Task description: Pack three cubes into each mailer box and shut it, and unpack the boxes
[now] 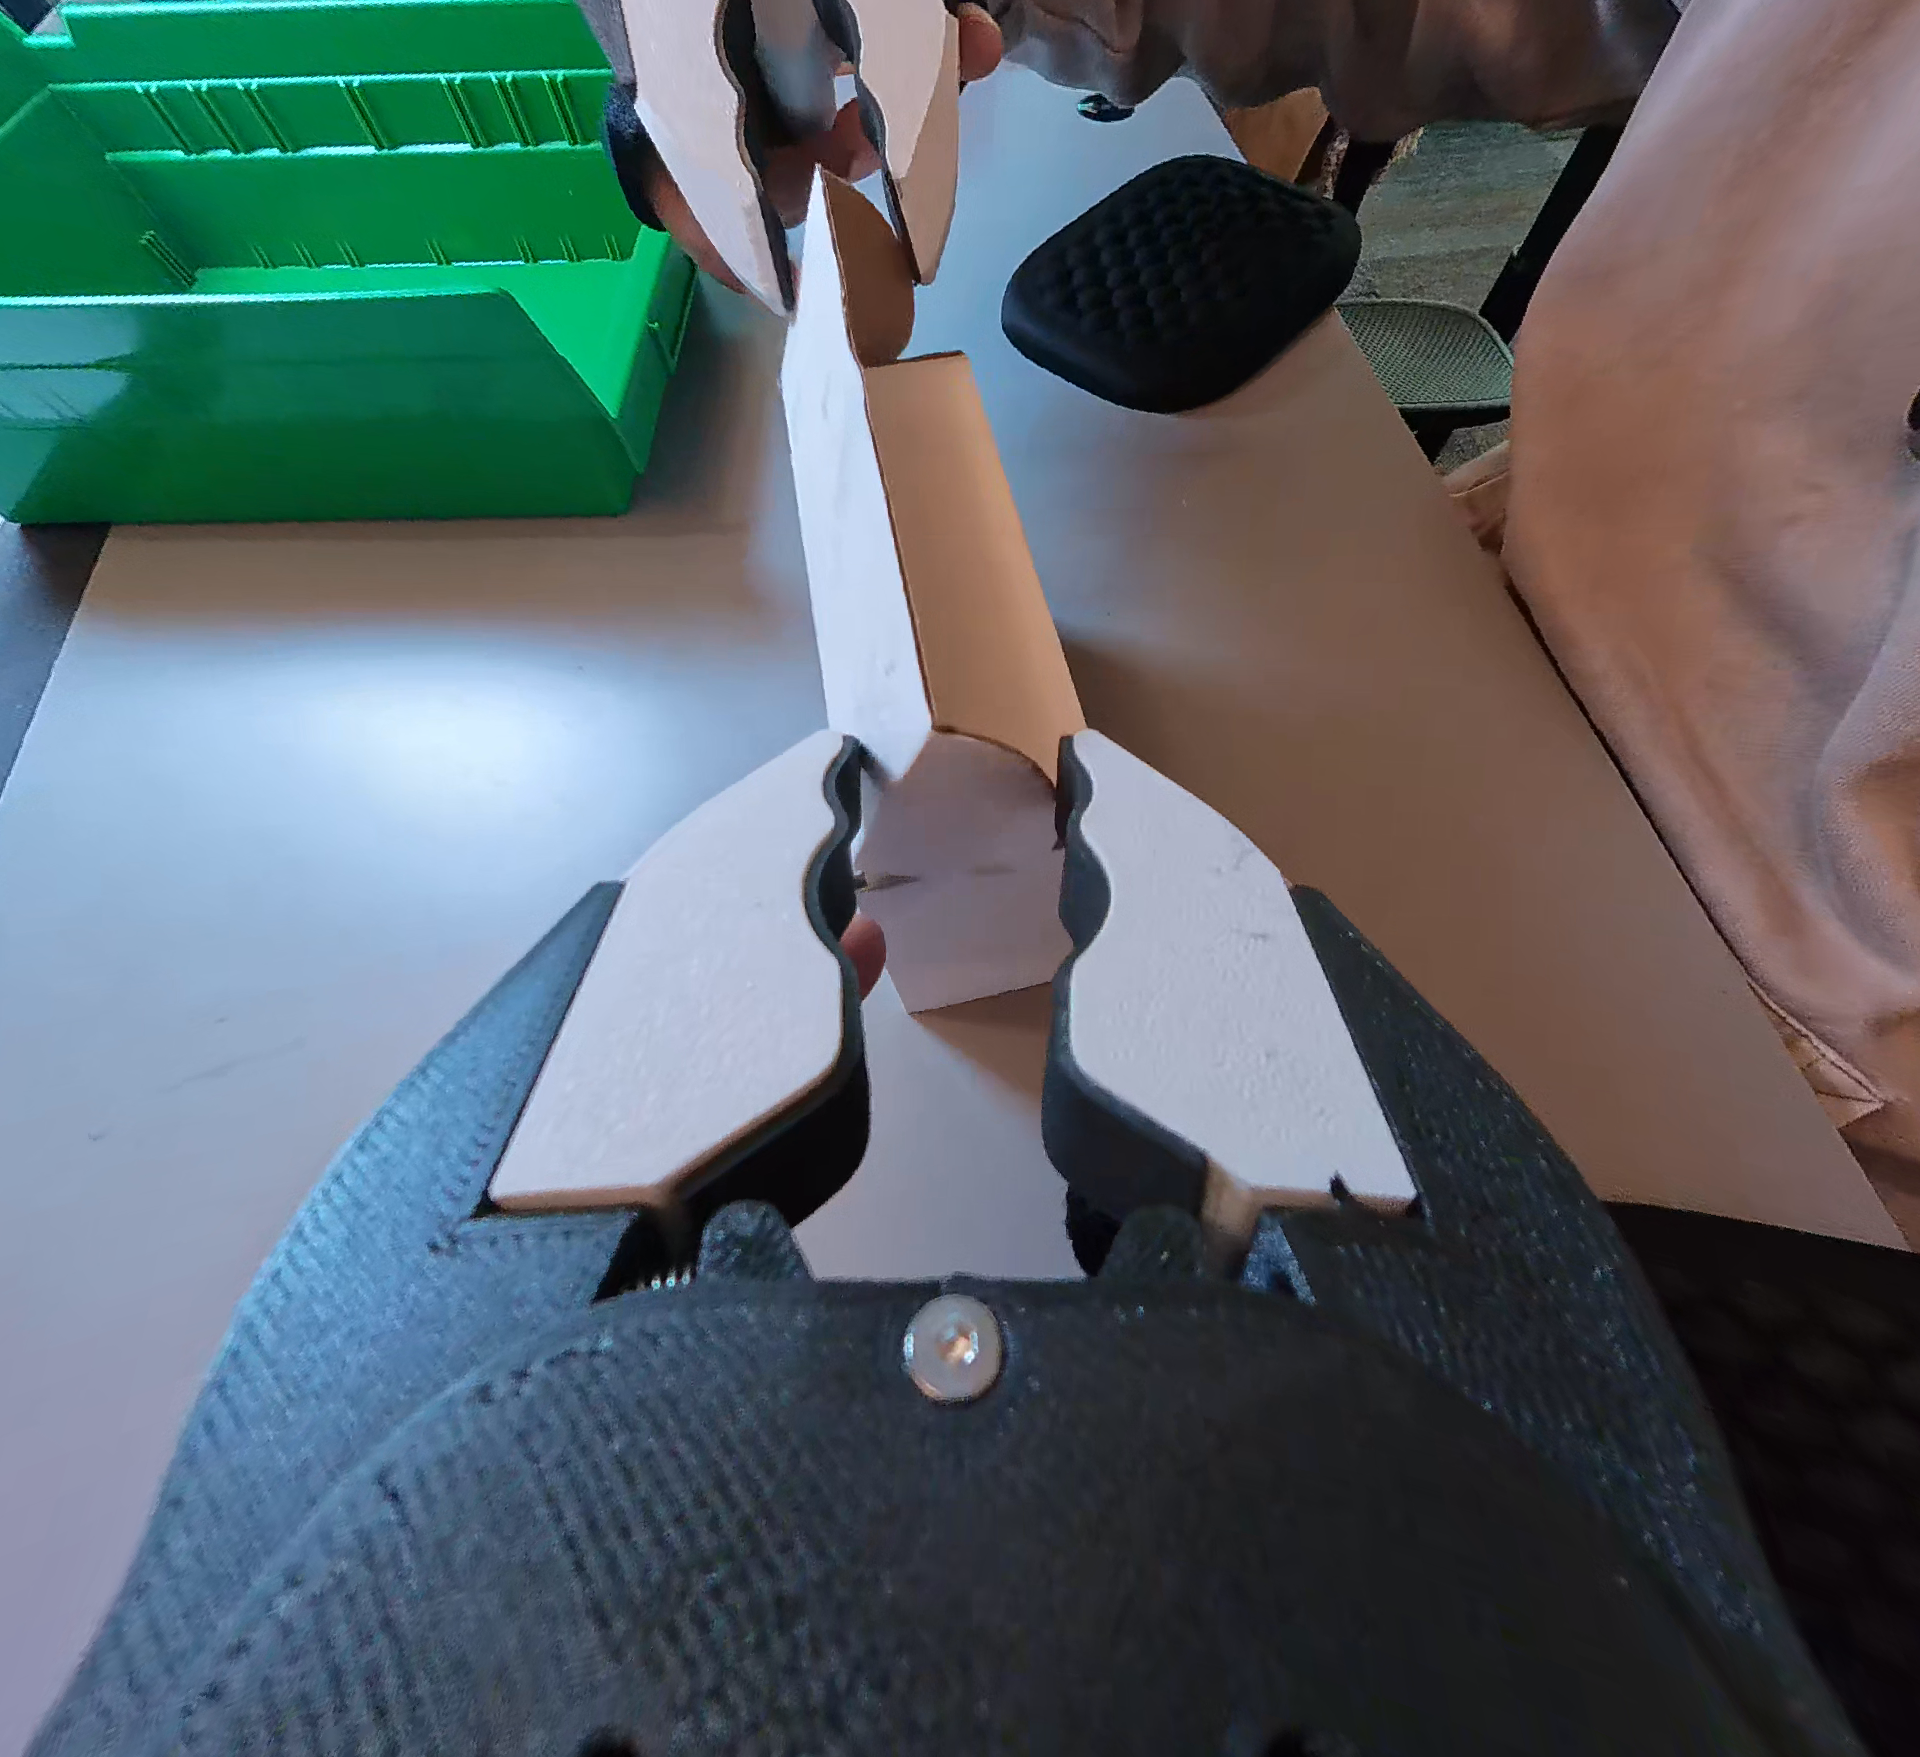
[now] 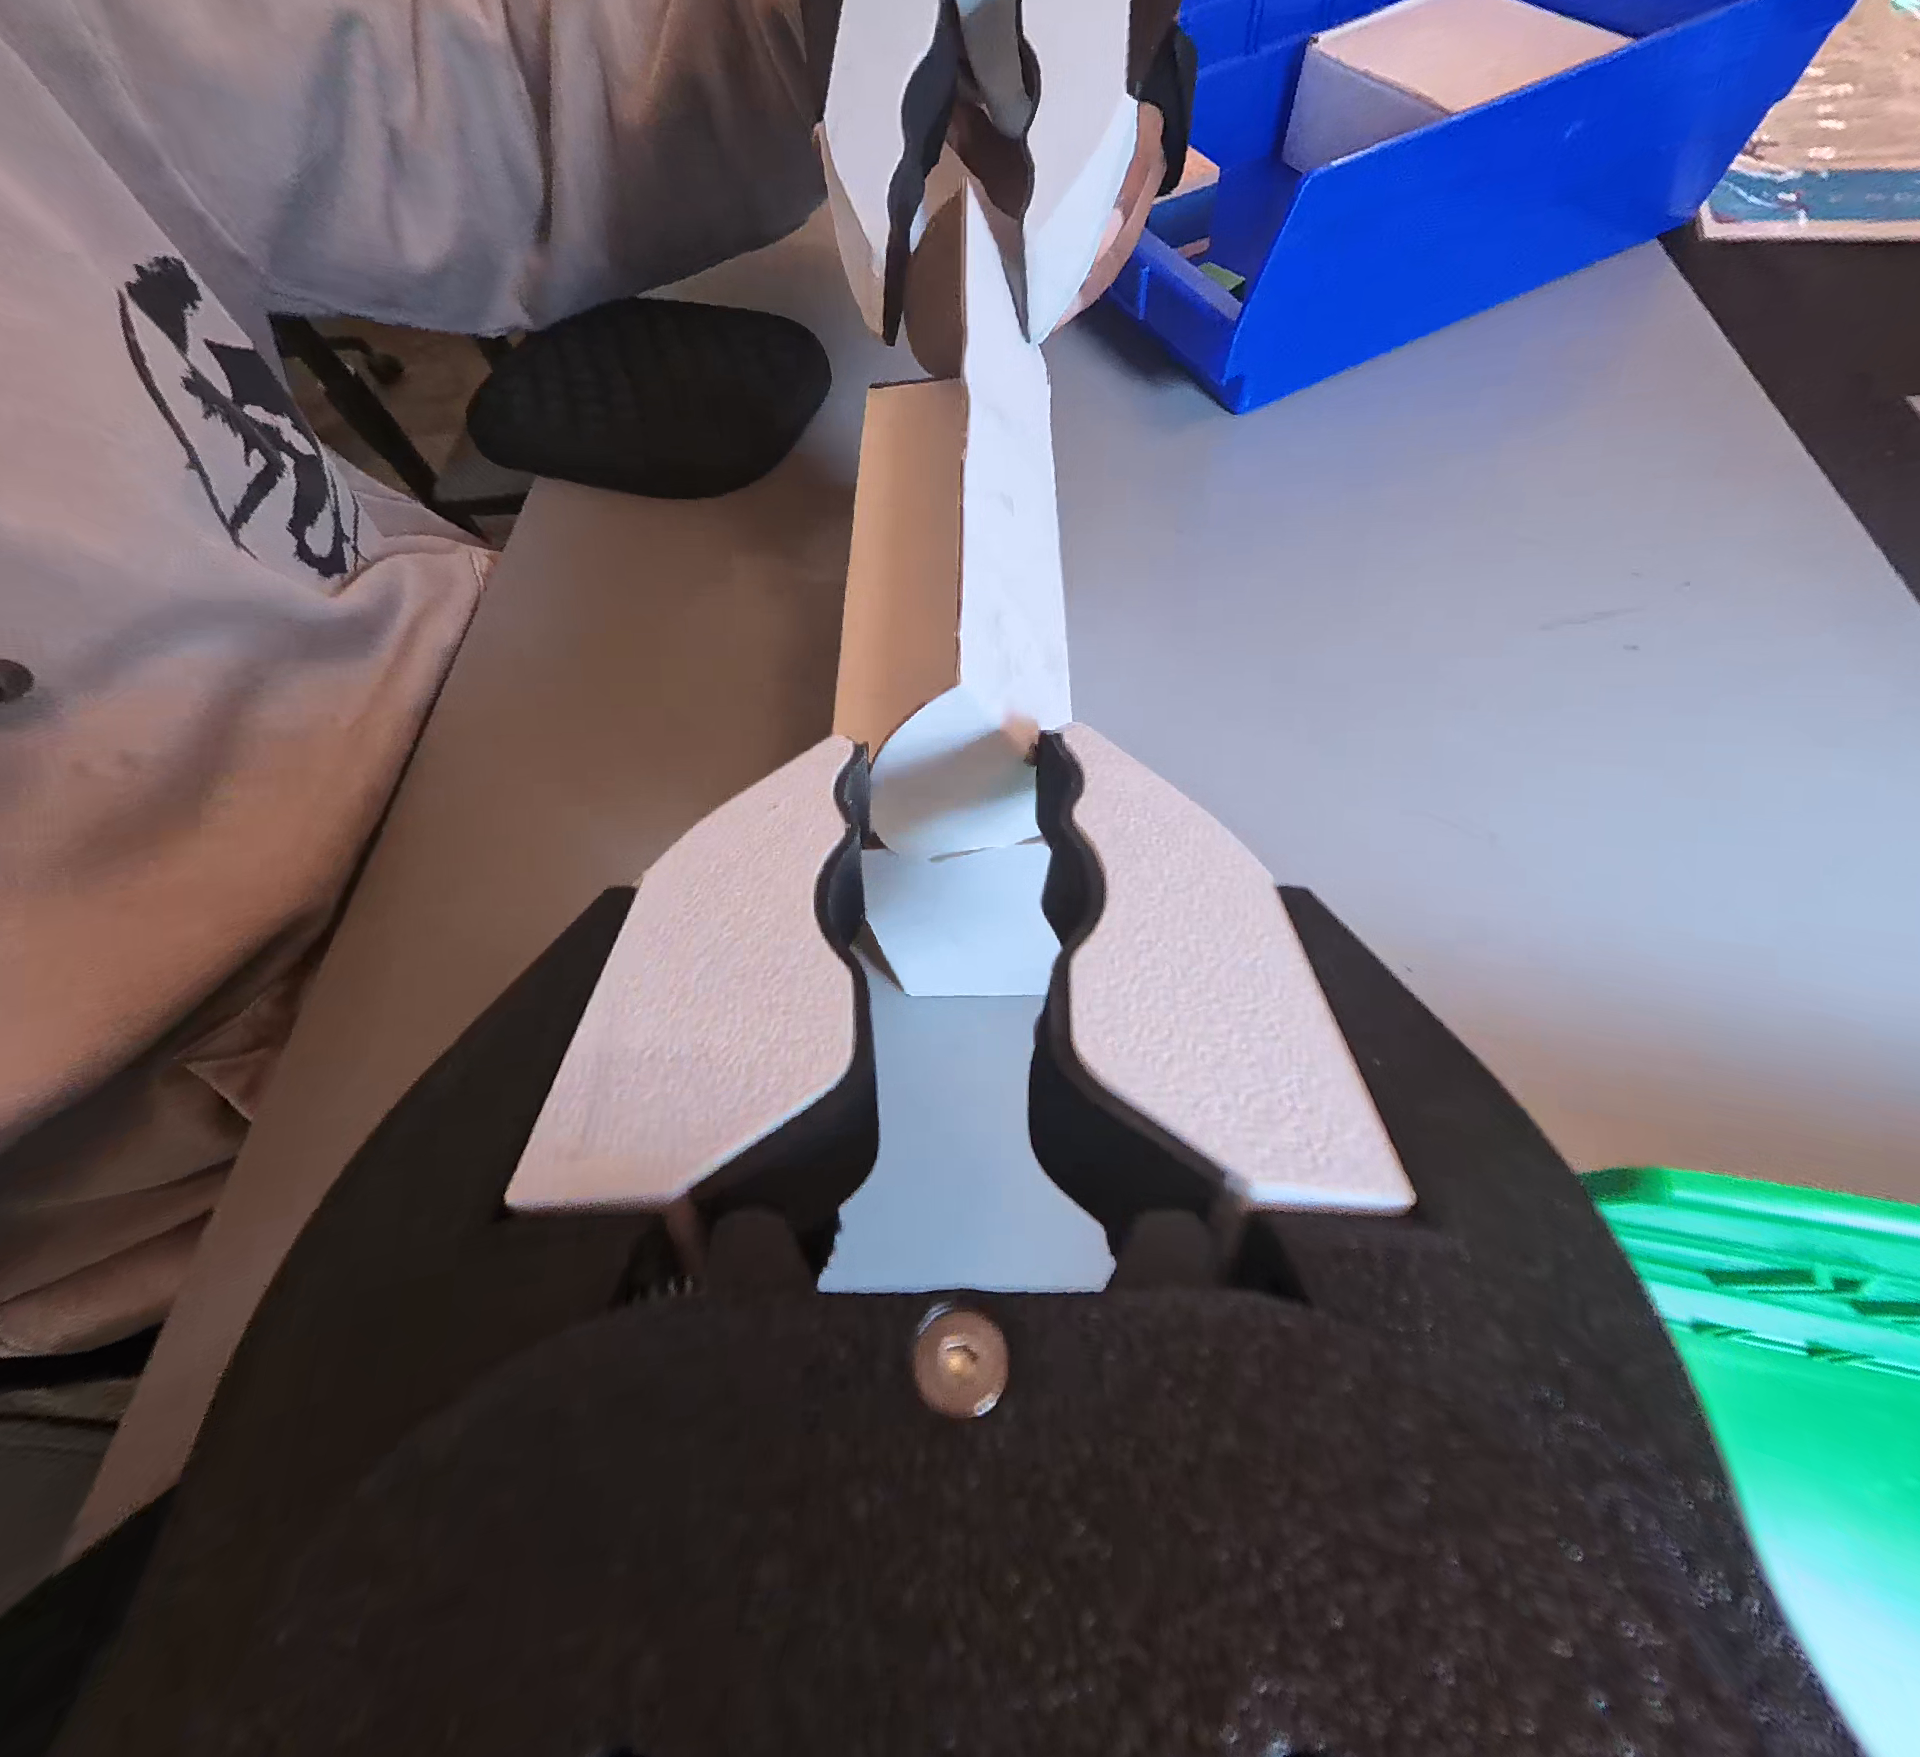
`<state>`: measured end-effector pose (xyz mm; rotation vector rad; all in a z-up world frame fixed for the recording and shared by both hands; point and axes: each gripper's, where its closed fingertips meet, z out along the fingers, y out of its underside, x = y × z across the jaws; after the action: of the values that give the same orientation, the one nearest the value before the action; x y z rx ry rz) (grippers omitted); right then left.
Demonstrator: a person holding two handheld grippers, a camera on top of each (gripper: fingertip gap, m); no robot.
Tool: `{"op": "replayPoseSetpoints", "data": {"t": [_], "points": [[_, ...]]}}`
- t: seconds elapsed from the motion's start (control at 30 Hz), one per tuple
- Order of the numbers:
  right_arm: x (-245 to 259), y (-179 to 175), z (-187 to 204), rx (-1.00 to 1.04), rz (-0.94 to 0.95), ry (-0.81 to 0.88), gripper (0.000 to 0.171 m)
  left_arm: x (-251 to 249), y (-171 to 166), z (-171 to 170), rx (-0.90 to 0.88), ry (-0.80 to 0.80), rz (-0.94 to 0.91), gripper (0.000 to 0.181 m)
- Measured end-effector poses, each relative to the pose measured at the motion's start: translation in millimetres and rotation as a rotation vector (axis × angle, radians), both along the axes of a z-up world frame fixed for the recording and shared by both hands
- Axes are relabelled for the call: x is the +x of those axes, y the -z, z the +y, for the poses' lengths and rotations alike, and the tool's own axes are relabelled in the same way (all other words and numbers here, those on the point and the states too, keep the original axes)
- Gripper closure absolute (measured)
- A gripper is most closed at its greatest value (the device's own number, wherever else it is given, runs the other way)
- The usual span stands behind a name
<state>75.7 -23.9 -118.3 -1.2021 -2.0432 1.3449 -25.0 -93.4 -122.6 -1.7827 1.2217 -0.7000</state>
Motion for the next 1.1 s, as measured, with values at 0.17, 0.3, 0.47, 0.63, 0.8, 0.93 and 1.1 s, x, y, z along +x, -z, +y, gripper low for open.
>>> {"op": "replayPoseSetpoints", "data": {"t": [0.17, 0.3, 0.47, 0.63, 0.8, 0.93, 1.1], "points": [[-3.3, -1.5, 2.4, -0.084, -0.069, 0.078, 0.141, -1.2, -2.9, 7.9, -0.059, -0.06, -0.029, 0.148], [-6.0, -2.6, 3.9, -0.144, -0.117, 0.132, 0.141, -1.7, -4.2, 9.6, -0.093, -0.081, -0.055, 0.148], [-3.9, -0.3, 0.0, -0.078, -0.102, 0.127, 0.141, -0.6, -3.4, 6.7, -0.068, -0.081, -0.051, 0.148], [-3.0, 1.7, -2.6, -0.004, -0.057, 0.109, 0.141, -2.2, -1.3, 2.7, -0.037, -0.049, -0.042, 0.147], [-1.7, 5.1, -4.2, 0.098, -0.024, 0.1, 0.141, -1.1, 3.3, 1.4, 0.07, -0.056, 0.066, 0.147], [0.2, 11.3, -6.3, 0.296, 0.045, 0.099, 0.14, 0.1, 9.0, -0.3, 0.188, -0.097, 0.15, 0.146], [8.3, 4.9, -13.5, 0.407, 0.074, 0.102, 0.12, 6.6, -8.2, -9.5, 0.264, -0.181, 0.04, 0.127]]}}
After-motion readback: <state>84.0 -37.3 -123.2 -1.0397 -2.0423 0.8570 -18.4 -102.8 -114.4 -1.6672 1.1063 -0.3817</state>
